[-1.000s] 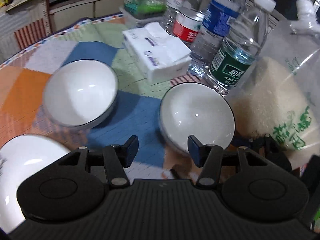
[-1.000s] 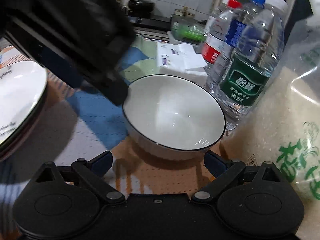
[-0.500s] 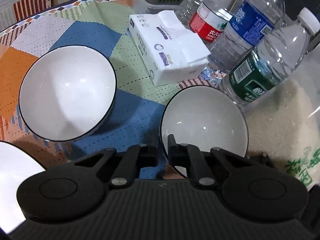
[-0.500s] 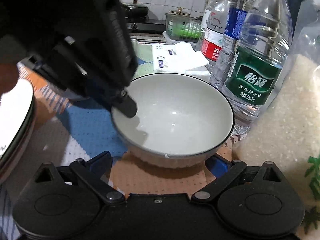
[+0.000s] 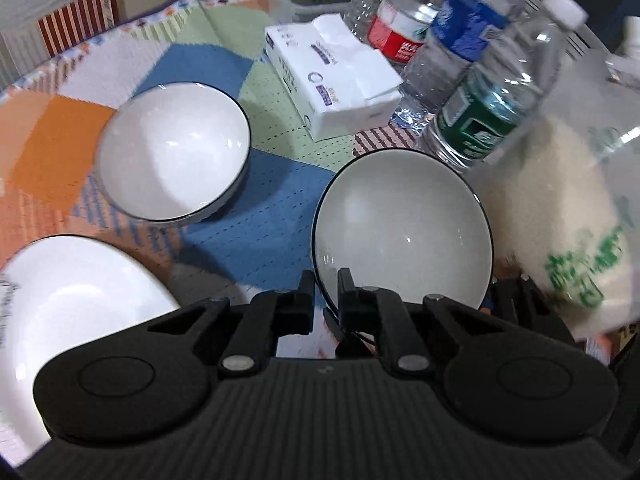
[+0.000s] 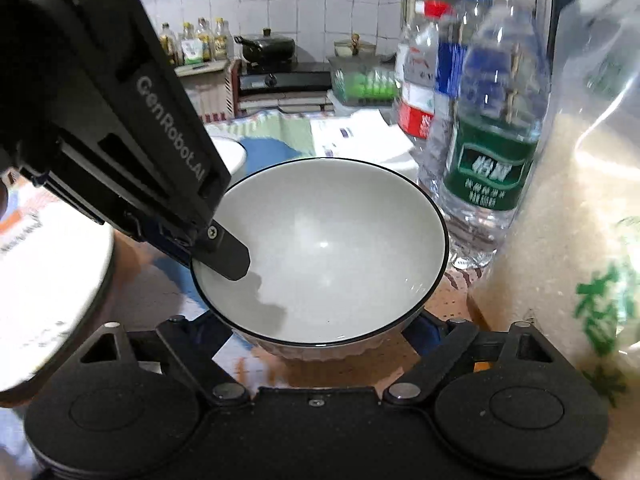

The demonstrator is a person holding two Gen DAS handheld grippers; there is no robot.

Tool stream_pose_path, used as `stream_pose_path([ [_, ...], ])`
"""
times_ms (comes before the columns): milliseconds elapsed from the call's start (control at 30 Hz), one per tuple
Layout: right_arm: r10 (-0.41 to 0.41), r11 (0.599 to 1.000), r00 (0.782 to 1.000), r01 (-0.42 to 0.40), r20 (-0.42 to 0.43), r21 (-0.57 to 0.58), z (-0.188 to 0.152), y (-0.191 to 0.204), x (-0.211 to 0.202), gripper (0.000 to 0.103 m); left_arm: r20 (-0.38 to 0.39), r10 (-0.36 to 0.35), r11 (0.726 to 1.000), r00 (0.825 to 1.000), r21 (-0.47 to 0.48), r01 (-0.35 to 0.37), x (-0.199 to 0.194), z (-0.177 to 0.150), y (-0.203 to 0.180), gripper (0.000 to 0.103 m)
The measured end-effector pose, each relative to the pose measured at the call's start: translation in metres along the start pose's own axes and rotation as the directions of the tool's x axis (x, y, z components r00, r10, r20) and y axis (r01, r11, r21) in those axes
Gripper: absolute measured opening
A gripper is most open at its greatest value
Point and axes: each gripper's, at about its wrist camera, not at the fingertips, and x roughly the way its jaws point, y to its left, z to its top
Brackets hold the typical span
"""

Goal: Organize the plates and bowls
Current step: 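Carry the second bowl with the left tool and nest it into the first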

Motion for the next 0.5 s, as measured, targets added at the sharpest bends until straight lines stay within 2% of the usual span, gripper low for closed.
stream_pose_path([
  [100,0.025,1.0,1.0,-0.024,0.014,-0.018,0.005,0.01,-0.015,0.091,0.004,0.042,0.999,0.999,0.034,-0.043,-0.025,-0.008,-0.003,0.01],
  [233,0.069,0.998,0.998,-0.069,-0.002,0.003,0.014,0.02,-0.037,0.091,0.017,0.031,0.999,0.999,0.032,-0.031,-0.057,-0.019,0.0,0.011],
  [400,0.07,0.997,0.998,-0.07,0.0,-0.042,0.017,0.04,-0.075,0.091,0.03,0.033,0.999,0.999,0.032,-0.034,-0.099,-0.044,0.0,0.011],
  [500,0.072,0.994,0.997,-0.072,-0.006,-0.084,0.017,0.054,-0.096,0.091,0.026,0.003,1.0,1.0,0.012,-0.004,-0.12,-0.06,0.005,0.011],
])
